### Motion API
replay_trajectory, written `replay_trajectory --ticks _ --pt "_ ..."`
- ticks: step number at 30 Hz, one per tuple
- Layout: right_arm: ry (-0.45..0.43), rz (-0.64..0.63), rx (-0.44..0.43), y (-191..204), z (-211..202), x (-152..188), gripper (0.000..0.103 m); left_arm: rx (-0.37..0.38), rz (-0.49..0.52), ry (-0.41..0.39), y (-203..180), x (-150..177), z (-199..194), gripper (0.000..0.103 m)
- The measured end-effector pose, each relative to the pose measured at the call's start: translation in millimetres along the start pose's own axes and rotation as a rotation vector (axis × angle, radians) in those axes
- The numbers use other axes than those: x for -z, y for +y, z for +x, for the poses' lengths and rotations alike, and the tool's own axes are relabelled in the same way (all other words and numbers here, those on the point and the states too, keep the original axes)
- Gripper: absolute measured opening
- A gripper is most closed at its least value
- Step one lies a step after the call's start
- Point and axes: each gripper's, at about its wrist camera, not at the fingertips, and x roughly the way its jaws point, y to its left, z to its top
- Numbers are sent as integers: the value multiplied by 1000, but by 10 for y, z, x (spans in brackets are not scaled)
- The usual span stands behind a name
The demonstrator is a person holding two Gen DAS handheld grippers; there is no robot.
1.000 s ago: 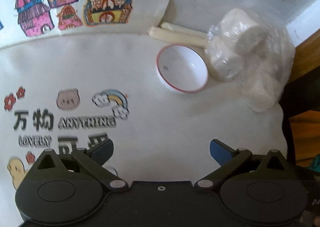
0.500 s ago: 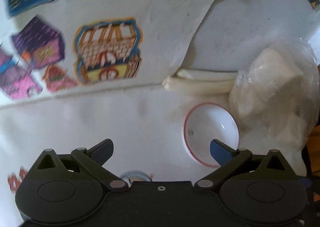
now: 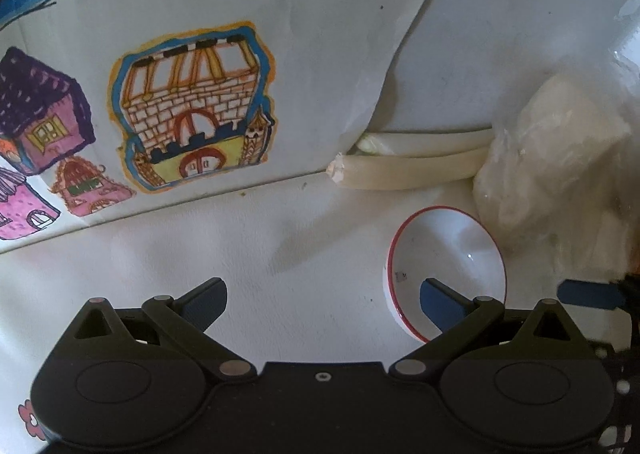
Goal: Organize plates and bowls
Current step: 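Withdraw both grippers and move them to the remaining red-rimmed white bowl, then close both grippers on the rim of the red-rimmed white bowl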
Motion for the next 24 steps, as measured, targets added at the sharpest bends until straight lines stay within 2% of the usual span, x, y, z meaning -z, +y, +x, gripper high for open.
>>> replay_trajectory --ticks 13,15,17,24 --pt "35 23 -10 11 261 -110 63 -33 15 37 -163 3 196 102" --pt "39 32 -15 -3 291 -134 57 -32 12 36 -194 -6 233 101" --pt "36 34 -17 -13 314 -155 53 -29 8 35 -226 -12 258 98" --pt "49 38 -41 -25 373 -179 27 4 -6 27 -346 -46 340 84"
